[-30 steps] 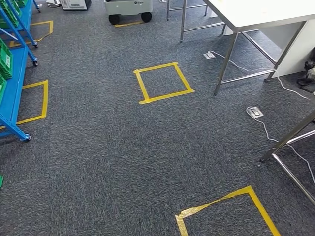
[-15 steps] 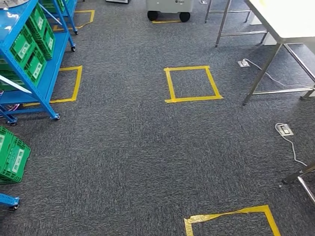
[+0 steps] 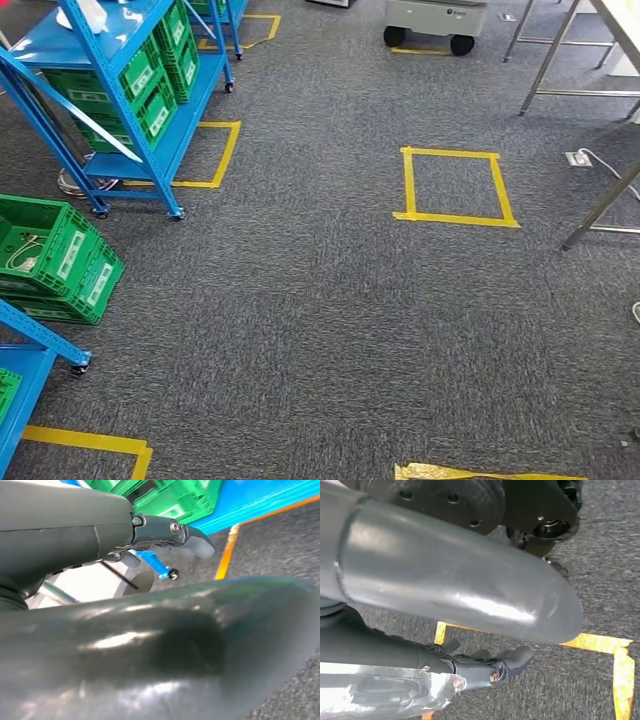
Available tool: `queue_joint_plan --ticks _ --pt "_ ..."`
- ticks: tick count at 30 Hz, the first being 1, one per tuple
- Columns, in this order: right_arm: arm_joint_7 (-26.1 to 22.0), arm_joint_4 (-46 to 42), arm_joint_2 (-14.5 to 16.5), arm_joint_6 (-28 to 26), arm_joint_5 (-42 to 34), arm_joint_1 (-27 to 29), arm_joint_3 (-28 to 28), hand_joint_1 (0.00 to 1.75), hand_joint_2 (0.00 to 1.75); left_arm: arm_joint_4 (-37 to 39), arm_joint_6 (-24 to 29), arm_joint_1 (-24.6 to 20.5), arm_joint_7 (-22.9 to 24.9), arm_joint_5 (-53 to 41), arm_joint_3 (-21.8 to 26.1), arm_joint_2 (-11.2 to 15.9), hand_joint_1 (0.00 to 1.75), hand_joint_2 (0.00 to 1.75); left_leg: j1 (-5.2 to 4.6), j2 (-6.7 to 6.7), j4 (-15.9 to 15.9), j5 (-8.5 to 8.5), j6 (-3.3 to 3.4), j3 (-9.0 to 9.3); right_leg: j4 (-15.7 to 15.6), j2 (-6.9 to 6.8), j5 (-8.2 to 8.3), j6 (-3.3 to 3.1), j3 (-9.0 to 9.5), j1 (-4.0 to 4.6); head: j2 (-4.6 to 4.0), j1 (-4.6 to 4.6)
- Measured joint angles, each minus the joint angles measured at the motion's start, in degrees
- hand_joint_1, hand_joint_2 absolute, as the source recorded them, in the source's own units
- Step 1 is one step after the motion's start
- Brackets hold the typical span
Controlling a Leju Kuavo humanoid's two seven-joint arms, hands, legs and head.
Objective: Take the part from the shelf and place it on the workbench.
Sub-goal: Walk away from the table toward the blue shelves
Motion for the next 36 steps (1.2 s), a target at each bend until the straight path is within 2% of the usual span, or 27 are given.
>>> queue_joint_plan --ticks 1,2,3,5,7,8,9,10,12,13,14,16,17,18,20,22,23,24,25,27,28,29,30,31,32,34,36 --pt "0.0 0.0 0.0 0.0 0.0 -0.1 0.0 0.00 0.00 0.0 0.0 0.1 -0.1 -0.1 0.2 0.0 0.00 0.00 0.15 -0.30 -0.1 0.13 -0.36 -0.18 -0.1 -0.72 0.18 -0.39 0.12 0.04 0.00 0.01" --pt "0.0 0.0 0.0 0.0 0.1 -0.1 0.0 0.00 0.00 0.0 0.0 0.2 -0.2 -0.1 0.5 0.0 0.00 0.00 0.16 0.39 0.3 -0.17 -0.65 -0.48 -0.3 -1.41 0.41 -0.84 0.27 0.06 0.00 -0.06" --pt "-0.1 0.0 0.0 0.0 0.1 -0.2 0.0 0.00 0.00 0.0 0.0 0.2 -0.2 -0.2 0.7 -0.1 0.00 0.00 0.09 1.77 1.5 -1.11 -0.86 -1.14 -0.5 -2.17 0.66 -1.22 0.39 0.02 0.00 -0.20" --pt "-0.1 0.0 -0.1 0.0 0.1 0.0 0.0 0.00 0.00 0.0 0.0 0.0 -0.3 -0.3 1.0 -0.1 0.00 0.00 -0.07 5.42 7.6 -4.86 -1.16 -3.94 -0.7 -3.84 0.87 -1.69 0.36 0.11 0.00 -0.48" --pt "-0.1 0.0 -0.2 0.0 0.1 0.2 0.0 0.00 0.00 0.0 0.0 -0.1 -0.3 -0.3 1.2 -0.1 0.00 0.00 -0.01 6.87 14.6 -7.97 -1.46 -7.12 -0.7 -5.73 0.81 -1.83 0.28 0.29 0.00 -0.56" --pt "-0.1 0.0 -0.3 0.0 0.1 0.2 0.0 0.00 0.00 0.0 0.0 -0.1 -0.3 -0.3 1.3 -0.2 0.00 0.00 0.02 7.09 16.0 -8.11 -1.54 -7.63 -0.7 -6.62 0.77 -1.85 0.26 0.33 0.00 -0.56" --pt "-0.1 0.0 -0.3 0.0 0.1 0.1 0.0 0.00 0.00 0.0 0.0 -0.1 -0.3 -0.3 1.4 -0.2 0.00 0.00 0.04 7.29 15.1 -7.17 -1.58 -7.03 -0.7 -7.43 0.72 -1.83 0.27 0.35 0.00 -0.57" --pt "-0.1 0.0 -0.3 0.0 0.2 0.1 0.0 0.00 0.00 0.0 0.0 0.0 -0.3 -0.3 1.5 -0.2 0.00 0.00 0.03 7.89 12.2 -5.45 -1.56 -5.30 -0.7 -8.19 0.64 -1.74 0.35 0.35 0.00 -0.58" --pt "-0.1 0.0 -0.3 0.1 0.3 0.0 0.0 0.00 0.00 0.0 0.0 -0.2 -0.3 -0.3 1.8 -0.2 0.00 0.00 -0.11 10.69 4.4 -2.37 -1.34 -0.92 -0.5 -9.53 0.30 -1.30 0.53 0.58 0.00 -0.64" --pt "-0.1 0.0 -0.3 0.1 0.4 0.1 0.0 0.00 0.00 0.1 0.0 -0.3 -0.3 -0.3 1.9 -0.2 0.00 0.00 -0.21 11.75 1.7 -1.62 -1.08 0.52 -0.4 -10.17 0.10 -0.99 0.55 0.75 0.00 -0.57" --pt "0.0 0.0 -0.3 0.2 0.4 0.1 0.0 0.00 0.00 0.1 0.0 -0.4 -0.3 -0.3 2.0 -0.2 0.00 0.00 -0.32 12.22 0.4 -1.47 -0.78 1.15 -0.4 -10.80 -0.07 -0.67 0.70 0.92 0.00 -0.50" --pt "0.0 0.0 -0.4 0.2 0.6 -0.2 0.0 0.00 0.00 0.2 0.0 -0.4 -0.4 -0.2 2.2 -0.2 0.00 0.00 -0.39 10.90 0.0 -1.41 -0.03 1.07 -0.4 -11.91 -0.29 -0.04 1.05 0.91 0.00 -0.32" --pt "0.0 0.0 -0.4 0.2 0.6 -0.4 0.0 0.00 0.00 0.2 0.0 -0.4 -0.4 -0.1 2.3 -0.2 0.00 0.00 -0.32 10.26 -0.1 -1.31 0.31 1.06 -0.1 -11.29 -0.67 0.31 1.12 0.78 0.00 -0.24" --pt "0.0 0.0 -0.4 0.3 0.7 -0.5 0.0 0.00 0.00 0.3 0.0 -0.4 -0.4 0.0 2.4 -0.2 0.00 0.00 -0.22 9.59 -0.2 -1.16 0.66 1.05 1.0 -9.89 -1.56 0.62 0.65 0.60 0.00 -0.11" --pt "0.0 0.0 -0.4 0.3 0.7 -0.5 0.0 0.00 0.00 0.3 0.0 -0.5 -0.4 0.1 2.5 -0.2 0.00 0.00 -0.07 8.22 -0.2 -0.93 1.19 0.95 7.4 -6.22 -4.98 1.07 -2.23 0.35 0.00 0.19" --pt "0.0 0.0 -0.4 0.4 0.7 -0.2 0.0 0.00 0.00 0.3 0.0 -0.6 -0.6 0.1 2.6 -0.2 0.00 0.00 -0.12 6.56 -0.2 -0.83 1.42 0.79 15.1 -4.84 -7.84 1.17 -6.03 0.31 0.00 0.33" --pt "0.1 0.0 -0.4 0.4 0.7 -0.1 0.0 0.00 0.00 0.4 0.0 -0.6 -0.7 0.1 2.7 -0.2 0.00 0.00 -0.14 5.68 -0.2 -0.79 1.42 0.78 16.6 -4.70 -7.78 1.12 -6.98 0.32 0.00 0.39" --pt "0.1 0.0 -0.4 0.4 0.7 0.0 0.0 0.00 0.00 0.4 0.0 -0.6 -0.8 0.2 2.7 -0.2 0.00 0.00 -0.15 4.80 -0.2 -0.75 1.38 0.81 15.8 -4.56 -6.59 1.00 -6.85 0.32 0.00 0.42" --pt "0.1 0.0 -0.4 0.4 0.7 -0.1 0.0 0.00 0.00 0.4 0.0 -0.6 -0.8 0.2 2.7 -0.2 0.00 0.00 -0.13 3.92 -0.2 -0.70 1.30 0.86 12.7 -4.14 -4.52 0.85 -5.62 0.28 0.00 0.42" --pt "0.1 0.0 -0.4 0.5 0.7 -0.1 0.0 0.00 0.00 0.4 0.0 -0.7 -1.0 0.2 2.8 -0.2 0.00 0.00 -0.12 2.32 -0.1 -0.59 0.98 0.81 4.5 -1.18 -0.82 0.53 -2.06 0.00 0.00 0.41" --pt "0.1 0.0 -0.4 0.5 0.8 -0.1 0.0 0.00 0.00 0.4 0.0 -0.8 -1.1 0.2 2.8 -0.2 0.00 0.00 -0.08 1.63 -0.1 -0.49 0.69 0.63 1.7 0.28 0.01 0.38 -0.84 -0.10 0.00 0.38" --pt "0.1 0.0 -0.5 0.6 0.8 -0.2 0.0 0.00 0.00 0.4 0.0 -0.8 -1.2 0.1 2.8 -0.2 0.00 0.00 0.01 0.93 -0.1 -0.33 0.31 0.37 0.3 1.25 0.13 0.17 -0.17 -0.12 0.00 0.38" --pt "0.1 0.0 -0.5 0.6 0.9 -0.2 0.0 0.00 0.00 0.4 0.0 -0.8 -1.3 0.1 2.9 -0.2 0.00 0.00 0.12 0.21 -0.1 -0.11 -0.15 0.09 0.0 1.26 0.01 -0.10 0.03 -0.03 0.00 0.35" --pt "0.1 0.0 -0.5 0.7 0.9 -0.3 0.0 0.00 0.00 0.4 0.0 -0.7 -1.3 0.1 3.0 -0.2 0.00 0.00 0.29 -0.54 -0.3 0.19 -0.61 -0.16 0.0 0.52 0.19 -0.43 0.11 0.07 0.00 0.34" --pt "0.0 0.0 -0.5 0.8 1.0 -0.3 0.1 0.00 0.00 0.5 0.0 -0.6 -1.4 0.0 3.1 -0.1 0.00 0.00 0.31 -0.47 -0.2 0.18 -0.98 -0.42 -0.3 -0.28 0.42 -0.85 0.26 0.06 0.00 0.33" --pt "0.0 0.0 -0.5 0.9 1.1 -0.3 0.2 0.00 0.00 0.5 0.0 -0.7 -1.4 0.0 3.3 -0.1 0.00 0.00 0.08 2.38 2.8 -1.95 -1.46 -2.01 -0.8 -2.10 0.89 -1.56 0.33 -0.04 0.00 -0.11" --pt "-0.1 0.0 -0.6 0.9 1.2 -0.2 0.2 0.00 0.00 0.6 0.0 -0.9 -1.5 0.0 3.4 -0.1 0.00 0.00 -0.04 5.98 10.0 -6.06 -1.73 -5.36 -1.0 -4.09 0.97 -1.93 0.27 0.13 0.00 -0.52"
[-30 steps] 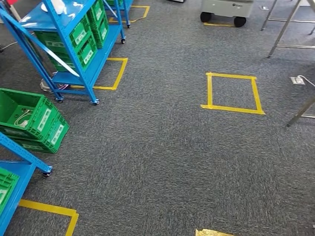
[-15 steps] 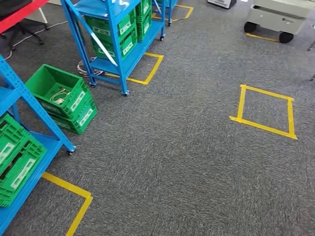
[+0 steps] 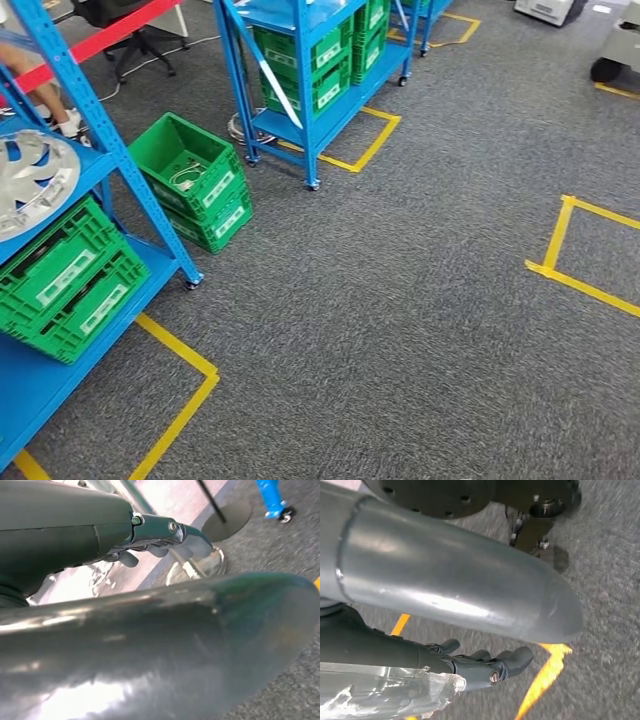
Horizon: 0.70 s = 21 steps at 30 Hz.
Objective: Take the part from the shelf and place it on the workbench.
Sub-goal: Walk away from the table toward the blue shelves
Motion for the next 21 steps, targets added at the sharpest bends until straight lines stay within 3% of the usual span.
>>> queue_joint_plan --ticks 2,3,4,6,8,10,11,13,15,17,18,19,21 --pt "0.0 0.0 -0.1 0.1 0.2 0.1 0.0 0.00 0.00 0.1 0.0 0.0 -0.1 0.0 0.1 0.0 0.00 0.00 0.09 1.02 5.4 -1.84 -0.24 -2.29 0.0 -2.00 -0.06 -0.09 -0.07 0.14 0.00 -0.02" --pt "0.0 0.0 -0.1 0.1 0.3 0.1 0.0 0.00 0.00 0.2 0.0 0.0 -0.1 0.0 0.2 0.0 0.00 0.00 0.12 1.26 5.3 -1.19 -0.30 -1.97 0.0 -2.87 -0.09 -0.07 -0.07 0.14 0.00 -0.01" --pt "0.0 0.0 -0.1 0.1 0.4 0.0 0.1 0.00 0.00 0.3 0.0 0.1 -0.2 0.0 0.3 0.0 0.00 0.00 0.13 1.66 2.9 0.33 -0.32 -0.52 0.0 -3.65 -0.12 -0.01 -0.03 0.13 0.00 -0.03" --pt "0.0 0.0 -0.1 0.1 0.6 -0.1 0.1 0.00 0.00 0.3 0.0 0.0 -0.3 0.0 0.3 0.1 0.00 0.00 0.03 4.05 -5.1 3.55 -0.16 4.04 0.2 -5.02 -0.35 0.35 0.16 0.31 0.00 -0.09" --pt "0.0 0.0 -0.1 0.1 0.8 -0.1 0.1 0.00 0.00 0.4 0.0 -0.3 -0.4 0.0 0.4 0.2 0.00 0.00 -0.16 5.72 -10.0 4.75 0.51 6.72 0.4 -6.22 -0.67 0.97 0.21 0.65 0.00 -0.02" --pt "0.0 0.0 -0.1 0.2 0.9 -0.4 0.1 0.00 0.00 0.6 0.0 -0.2 -0.5 0.0 0.4 0.2 0.00 0.00 -0.28 4.84 -10.5 4.75 1.37 6.78 0.4 -7.40 -0.86 1.54 0.48 0.74 0.00 0.16" --pt "0.0 0.0 -0.1 0.2 0.9 -0.5 0.1 0.00 0.00 0.7 0.0 -0.1 -0.6 0.0 0.4 0.2 0.00 0.00 -0.22 4.24 -10.6 4.82 1.70 6.76 0.6 -7.33 -1.14 1.86 0.65 0.64 0.00 0.21" --pt "0.0 0.0 -0.2 0.2 0.9 -0.6 0.2 0.00 0.00 0.7 0.0 -0.1 -0.7 0.0 0.5 0.3 0.00 0.00 0.05 3.00 -10.7 5.12 2.38 6.77 3.6 -4.82 -3.27 2.47 -0.58 0.35 0.00 0.54" --pt "0.0 0.0 -0.2 0.3 0.9 -0.4 0.3 0.00 0.00 0.8 0.0 -0.3 -0.8 0.0 0.5 0.4 0.00 0.00 0.17 1.66 -10.8 5.31 2.83 6.58 11.2 -1.63 -7.07 2.88 -4.06 0.14 0.00 0.93" --pt "0.0 0.0 -0.2 0.3 0.9 -0.1 0.4 0.00 0.00 0.9 0.0 -0.3 -0.9 0.0 0.5 0.4 0.00 0.00 0.16 0.08 -10.7 5.40 2.96 6.43 17.2 -0.71 -8.87 3.02 -7.14 0.10 0.00 1.00" --pt "0.0 0.0 -0.2 0.3 0.9 -0.1 0.4 0.00 0.00 1.0 0.0 -0.2 -1.0 0.0 0.5 0.4 0.00 0.00 0.17 -0.76 -10.7 5.44 2.92 6.43 17.2 -0.55 -8.07 3.00 -7.34 0.08 0.00 1.04" --pt "0.0 0.0 -0.2 0.3 0.9 0.0 0.4 0.00 0.00 1.0 0.0 -0.2 -1.0 0.0 0.5 0.4 0.00 0.00 0.21 -1.61 -10.7 5.50 2.84 6.46 14.9 -0.28 -6.28 2.95 -6.43 0.02 0.00 1.03" --pt "0.0 0.0 -0.2 0.3 0.9 0.0 0.5 0.00 0.00 1.1 0.0 -0.2 -1.0 0.0 0.6 0.4 0.00 0.00 0.24 -3.25 -10.6 5.60 2.46 6.46 6.8 2.12 -2.22 2.83 -2.82 -0.34 0.00 1.07"
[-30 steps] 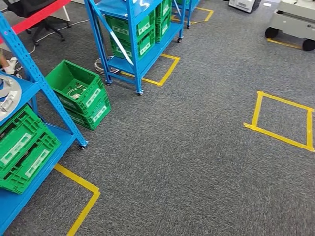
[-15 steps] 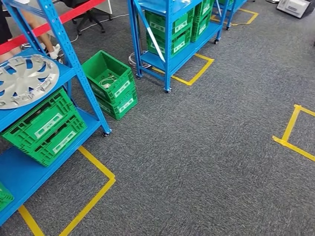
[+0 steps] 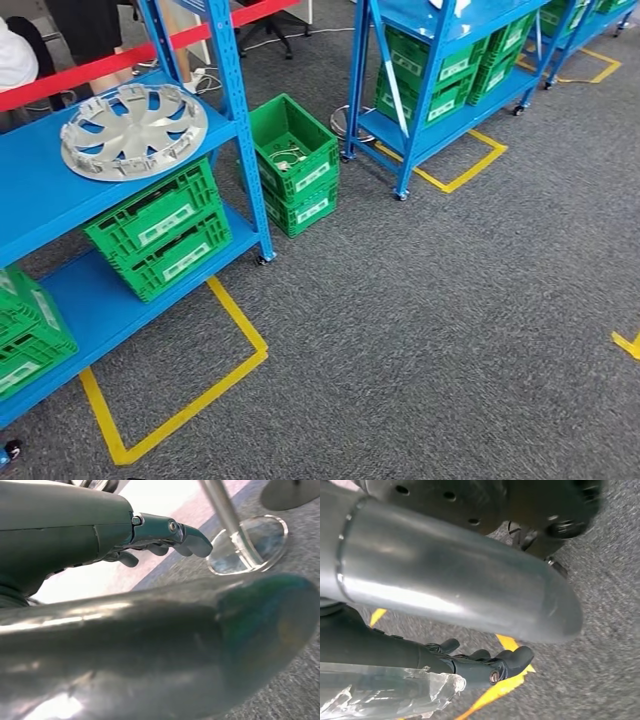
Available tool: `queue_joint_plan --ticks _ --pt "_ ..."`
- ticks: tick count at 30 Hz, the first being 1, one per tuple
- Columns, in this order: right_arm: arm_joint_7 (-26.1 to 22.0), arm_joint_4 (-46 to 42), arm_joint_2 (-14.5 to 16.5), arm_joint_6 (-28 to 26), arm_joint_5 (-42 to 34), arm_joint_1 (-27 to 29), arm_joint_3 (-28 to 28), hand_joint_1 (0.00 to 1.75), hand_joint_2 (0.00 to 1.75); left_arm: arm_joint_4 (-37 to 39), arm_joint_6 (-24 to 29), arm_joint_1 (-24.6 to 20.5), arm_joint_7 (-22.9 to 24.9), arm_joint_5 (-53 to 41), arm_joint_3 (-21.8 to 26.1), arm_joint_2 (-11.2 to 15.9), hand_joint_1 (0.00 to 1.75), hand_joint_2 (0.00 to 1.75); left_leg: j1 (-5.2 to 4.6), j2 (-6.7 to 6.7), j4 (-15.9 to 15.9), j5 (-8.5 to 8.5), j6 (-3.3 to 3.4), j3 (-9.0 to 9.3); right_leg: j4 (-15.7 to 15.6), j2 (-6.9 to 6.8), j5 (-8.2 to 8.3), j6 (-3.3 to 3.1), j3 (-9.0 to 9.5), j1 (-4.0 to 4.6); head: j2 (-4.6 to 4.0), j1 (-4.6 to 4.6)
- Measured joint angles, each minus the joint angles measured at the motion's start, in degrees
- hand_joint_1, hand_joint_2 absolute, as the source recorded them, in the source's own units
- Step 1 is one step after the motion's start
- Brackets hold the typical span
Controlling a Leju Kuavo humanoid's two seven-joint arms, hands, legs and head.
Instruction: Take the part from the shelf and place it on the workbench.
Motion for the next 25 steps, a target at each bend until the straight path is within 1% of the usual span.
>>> queue_joint_plan --ticks 1,2,3,4,5,6,7,8,9,10,11,12,13,14,15,16,17,18,19,20,21,22,23,24,25 --pt "0.0 0.0 0.0 0.0 0.0 0.0 0.0 0.00 0.00 0.0 0.0 -0.1 0.0 0.0 0.0 0.0 0.00 0.00 0.00 -0.75 0.1 0.08 -0.30 -0.15 -3.2 1.37 1.03 -0.10 1.46 -0.19 0.00 -0.03" --pt "0.0 0.0 0.0 0.0 0.0 0.0 0.0 0.00 0.00 0.0 0.0 -0.1 -0.1 0.0 0.0 0.0 0.00 0.00 0.03 -1.43 0.1 0.19 -0.68 -0.39 -5.2 2.42 1.38 -0.26 2.37 -0.29 0.00 -0.01" --pt "0.1 0.0 0.0 0.0 0.0 -0.1 0.0 0.00 0.00 0.1 0.0 -0.1 -0.2 0.0 0.0 0.0 0.00 0.00 0.10 -2.06 0.1 0.35 -1.12 -0.67 -5.7 2.76 1.18 -0.53 2.68 -0.24 0.00 -0.04" --pt "0.1 0.0 0.0 0.0 0.0 -0.1 0.1 0.00 0.00 0.1 0.0 0.0 -0.2 0.0 0.0 0.0 0.00 0.00 0.26 -2.69 0.0 0.56 -1.54 -0.94 -5.8 2.18 1.20 -0.88 2.76 -0.14 0.00 -0.06" --pt "0.1 0.0 0.0 0.0 0.0 -0.2 0.1 0.00 0.00 0.2 0.0 0.1 -0.2 0.0 0.1 0.1 0.00 0.00 0.38 -2.88 0.1 0.61 -1.89 -1.15 -5.9 1.45 1.34 -1.29 2.84 -0.13 0.00 -0.03" --pt "0.1 0.0 0.0 0.0 0.0 -0.2 0.1 0.00 0.00 0.2 0.0 0.2 -0.2 0.0 0.1 0.1 0.00 0.00 0.32 -2.01 0.6 0.16 -2.18 -1.53 -6.0 0.74 1.51 -1.72 2.91 -0.16 0.00 -0.18" --pt "0.1 0.0 0.0 0.0 0.0 -0.3 0.1 0.00 0.00 0.3 0.0 0.3 -0.2 0.1 0.1 0.1 0.00 0.00 0.20 -0.49 2.3 -1.00 -2.39 -2.37 -6.2 -0.11 1.66 -2.10 2.95 -0.21 0.00 -0.41" --pt "0.1 0.0 0.0 0.0 0.0 -0.3 0.1 0.00 0.00 0.4 0.0 0.2 -0.2 0.1 0.1 0.1 0.00 0.00 0.09 1.42 5.1 -2.77 -2.53 -3.67 -6.4 -1.00 1.75 -2.39 2.98 -0.19 0.00 -0.63" --pt "0.1 0.0 -0.1 -0.1 0.0 -0.2 0.1 0.00 0.00 0.5 0.0 0.1 -0.2 0.2 0.1 0.1 0.00 0.00 -0.02 3.16 8.9 -4.88 -2.67 -5.46 -6.4 -1.88 1.73 -2.59 2.97 -0.05 0.00 -0.86" --pt "0.0 0.0 -0.1 -0.1 0.1 -0.1 0.1 0.00 0.00 0.6 0.0 0.0 -0.3 0.2 0.1 0.1 0.00 0.00 0.01 3.99 12.8 -6.63 -2.76 -7.24 -6.4 -2.87 1.69 -2.70 2.94 0.10 0.00 -0.95" --pt "0.0 0.0 -0.1 -0.1 0.1 0.0 0.1 0.00 0.00 0.6 0.0 -0.1 -0.3 0.1 0.1 0.1 0.00 0.00 0.03 4.32 15.5 -7.46 -2.81 -8.37 -6.4 -3.83 1.63 -2.77 2.96 0.20 0.00 -0.94" --pt "0.0 0.0 -0.1 0.0 0.1 0.0 0.1 0.00 0.00 0.7 0.0 0.0 -0.3 0.1 0.1 0.1 0.00 0.00 0.02 4.46 16.2 -7.19 -2.82 -8.55 -6.4 -4.75 1.57 -2.78 2.99 0.26 0.00 -0.93" --pt "0.0 0.0 -0.1 0.0 0.1 -0.1 0.1 0.00 0.00 0.8 0.0 0.0 -0.3 0.1 0.1 0.1 0.00 0.00 0.01 4.63 14.7 -5.88 -2.78 -7.56 -6.4 -5.54 1.50 -2.74 3.07 0.29 0.00 -0.95" --pt "0.0 0.0 -0.1 0.0 0.1 -0.1 0.1 0.00 0.00 0.8 0.0 0.1 -0.3 0.1 0.1 0.2 0.00 0.00 -0.03 5.32 11.2 -3.94 -2.68 -5.56 -6.4 -6.26 1.41 -2.61 3.22 0.29 0.00 -0.96" --pt "0.0 0.0 -0.1 0.0 0.1 -0.2 0.1 0.00 0.00 0.8 0.0 0.0 -0.3 0.1 0.1 0.2 0.00 0.00 -0.19 6.89 7.1 -2.31 -2.57 -3.25 -6.3 -6.92 1.25 -2.38 3.36 0.41 0.00 -0.98" --pt "0.0 0.0 -0.1 0.0 0.1 -0.2 0.1 0.00 0.00 0.8 0.0 -0.1 -0.3 0.0 0.1 0.2 0.00 0.00 -0.36 8.21 3.6 -1.18 -2.29 -1.41 -6.2 -7.53 1.04 -2.12 3.50 0.59 0.00 -1.01" --pt "0.0 0.0 -0.1 0.0 0.2 -0.2 0.1 0.00 0.00 0.8 0.0 -0.2 -0.3 0.0 0.1 0.2 0.00 0.00 -0.53 9.24 1.3 -0.66 -1.97 -0.27 -6.2 -8.16 0.86 -1.85 3.64 0.78 0.00 -0.97" --pt "-0.1 0.0 -0.1 0.0 0.1 -0.2 0.1 0.00 0.00 0.9 0.0 -0.3 -0.4 0.0 0.1 0.2 0.00 0.00 -0.70 9.58 0.4 -0.67 -1.64 0.07 -6.2 -8.80 0.73 -1.60 3.77 0.97 0.00 -0.96" --pt "-0.1 0.0 -0.1 0.0 0.1 -0.3 0.1 0.00 0.00 0.9 0.0 -0.3 -0.4 0.0 0.1 0.1 0.00 0.00 -0.74 8.84 0.3 -0.63 -1.21 -0.06 -6.2 -9.46 0.65 -1.38 3.96 1.03 0.00 -0.93" --pt "-0.1 0.0 -0.1 0.0 0.1 -0.4 0.1 0.00 0.00 1.0 0.0 -0.2 -0.4 0.0 0.1 0.1 0.00 0.00 -0.64 8.14 0.2 -0.54 -0.88 -0.11 -6.3 -9.73 0.49 -1.09 4.03 0.97 0.00 -0.92" --pt "-0.1 0.0 -0.1 0.0 0.1 -0.5 0.1 0.00 0.00 1.0 0.0 -0.2 -0.5 0.0 0.2 0.2 0.00 0.00 -0.51 7.47 0.2 -0.44 -0.56 -0.11 -5.8 -8.96 -0.04 -0.77 3.91 0.86 0.00 -0.84" --pt "-0.1 0.0 -0.1 0.0 0.1 -0.6 0.1 0.00 0.00 1.1 0.0 -0.2 -0.5 0.1 0.2 0.2 0.00 0.00 -0.34 6.78 0.1 -0.33 -0.21 -0.09 -4.3 -7.57 -1.12 -0.47 3.31 0.71 0.00 -0.68" --pt "-0.1 0.0 -0.1 0.0 0.1 -0.6 0.2 0.00 0.00 1.1 0.0 -0.2 -0.6 0.1 0.2 0.3 0.00 0.00 -0.18 6.08 0.0 -0.23 0.06 -0.11 -1.5 -5.76 -2.76 -0.21 2.03 0.56 0.00 -0.55" --pt "-0.1 0.0 -0.1 0.1 0.1 -0.5 0.2 0.00 0.00 1.1 0.0 -0.3 -0.6 0.1 0.2 0.3 0.00 0.00 -0.16 5.35 0.0 -0.21 0.24 -0.19 2.4 -4.10 -4.67 -0.06 0.28 0.48 0.00 -0.36" --pt "-0.1 0.0 -0.1 0.1 0.1 -0.4 0.2 0.00 0.00 1.1 0.0 -0.4 -0.6 0.2 0.2 0.3 0.00 0.00 -0.15 4.97 0.0 -0.18 0.36 -0.23 4.7 -3.46 -5.75 0.00 -0.74 0.42 0.00 -0.32"
